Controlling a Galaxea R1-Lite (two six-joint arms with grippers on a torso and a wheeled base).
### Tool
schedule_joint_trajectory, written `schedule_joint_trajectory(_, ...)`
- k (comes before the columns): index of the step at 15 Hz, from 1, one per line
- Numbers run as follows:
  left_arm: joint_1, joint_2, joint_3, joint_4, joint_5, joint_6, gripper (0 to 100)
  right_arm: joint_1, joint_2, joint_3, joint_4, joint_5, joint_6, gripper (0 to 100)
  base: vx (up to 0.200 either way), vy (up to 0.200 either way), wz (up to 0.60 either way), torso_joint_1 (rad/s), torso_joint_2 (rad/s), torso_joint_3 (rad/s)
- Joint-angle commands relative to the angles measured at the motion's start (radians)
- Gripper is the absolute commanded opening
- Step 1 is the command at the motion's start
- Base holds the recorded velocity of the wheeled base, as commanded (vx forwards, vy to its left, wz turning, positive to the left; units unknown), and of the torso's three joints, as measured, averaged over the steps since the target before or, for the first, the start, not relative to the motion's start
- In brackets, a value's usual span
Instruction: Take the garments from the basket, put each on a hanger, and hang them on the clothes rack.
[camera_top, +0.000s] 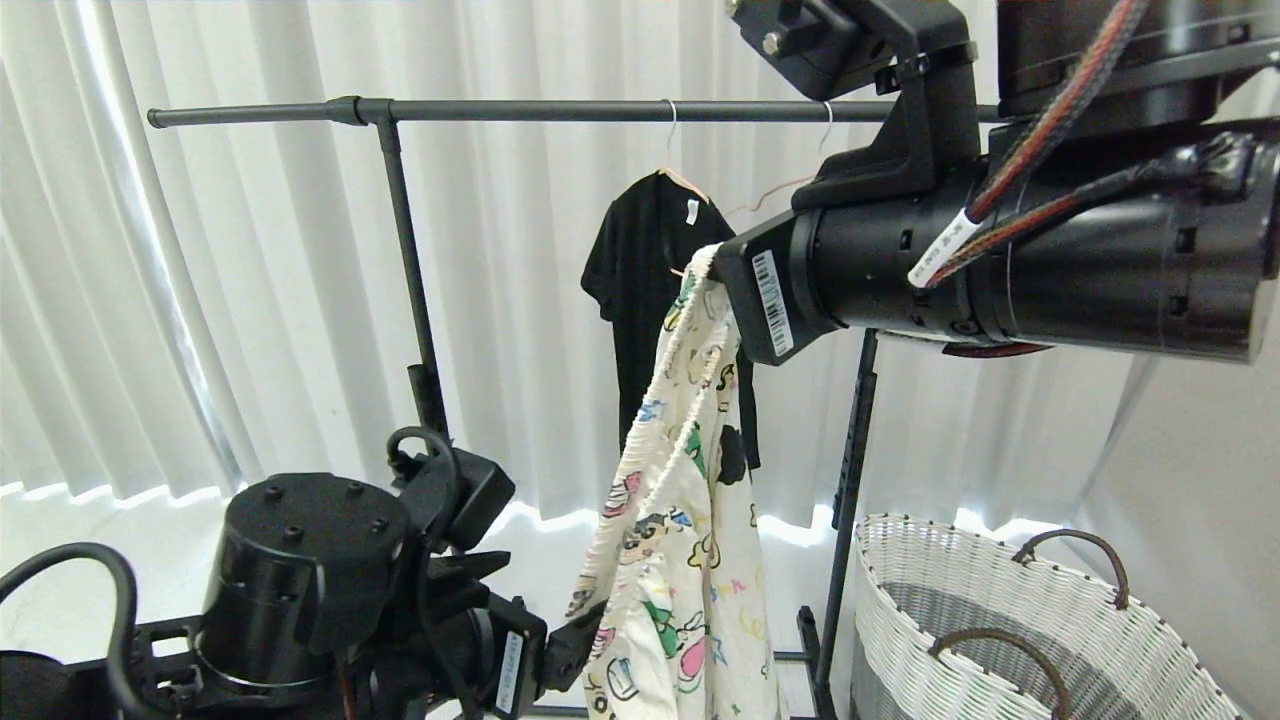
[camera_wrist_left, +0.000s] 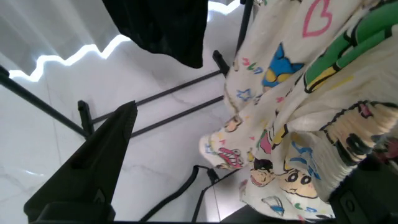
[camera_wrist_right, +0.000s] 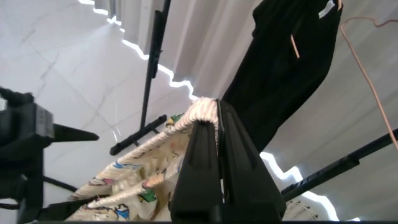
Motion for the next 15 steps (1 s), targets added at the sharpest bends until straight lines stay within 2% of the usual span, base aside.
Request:
schedule_joint_trajectory(1, 0.000, -0.052, 0.032, 0.002, -0.001, -0.001, 100, 0.000, -0.009, 0.001, -0.002, 0.000, -0.001, 0, 0.000, 0.000, 0.00, 0.000, 0.00, 0.000)
schedule_joint_trajectory(4, 0.000, -0.093, 0.069, 0.002, -0.001, -0.001, 100, 0.000, -0.009, 0.009, 0.000, 0.000, -0.001, 0, 0.000, 0.000, 0.00, 0.000, 0.00, 0.000)
schedule_joint_trajectory(5, 0.000, -0.102, 0.076, 0.002, -0.001, 0.001, 0, 0.000, -0.010, 0.015, 0.000, -0.008, -0.001, 0, 0.000, 0.000, 0.00, 0.000, 0.00, 0.000)
schedule_joint_trajectory(9, 0.000, -0.142, 0.079, 0.002, 0.011, 0.024, 0, -0.009, -0.033, 0.067, 0.000, -0.057, 0.001, 0, 0.000, 0.000, 0.00, 0.000, 0.00, 0.000)
schedule_joint_trajectory(11, 0.001, -0.193, 0.079, 0.002, 0.011, 0.119, 0, -0.044, -0.099, 0.164, 0.000, -0.075, 0.002, 0, 0.000, 0.000, 0.00, 0.000, 0.00, 0.000)
schedule_joint_trajectory(12, 0.001, -0.208, 0.047, 0.002, 0.001, 0.141, 0, -0.063, -0.145, 0.221, 0.000, -0.075, 0.004, 0, 0.000, 0.000, 0.00, 0.000, 0.00, 0.000)
schedule_joint_trajectory(14, 0.001, -0.185, -0.089, 0.028, -0.030, 0.141, 0, -0.094, -0.250, 0.345, 0.004, -0.078, 0.002, 0, 0.000, 0.000, 0.00, 0.000, 0.00, 0.000)
schedule_joint_trajectory(15, 0.001, -0.158, -0.191, 0.095, -0.032, 0.141, 0, -0.107, -0.313, 0.397, 0.032, -0.078, 0.004, 0, 0.000, 0.000, 0.00, 0.000, 0.00, 0.000)
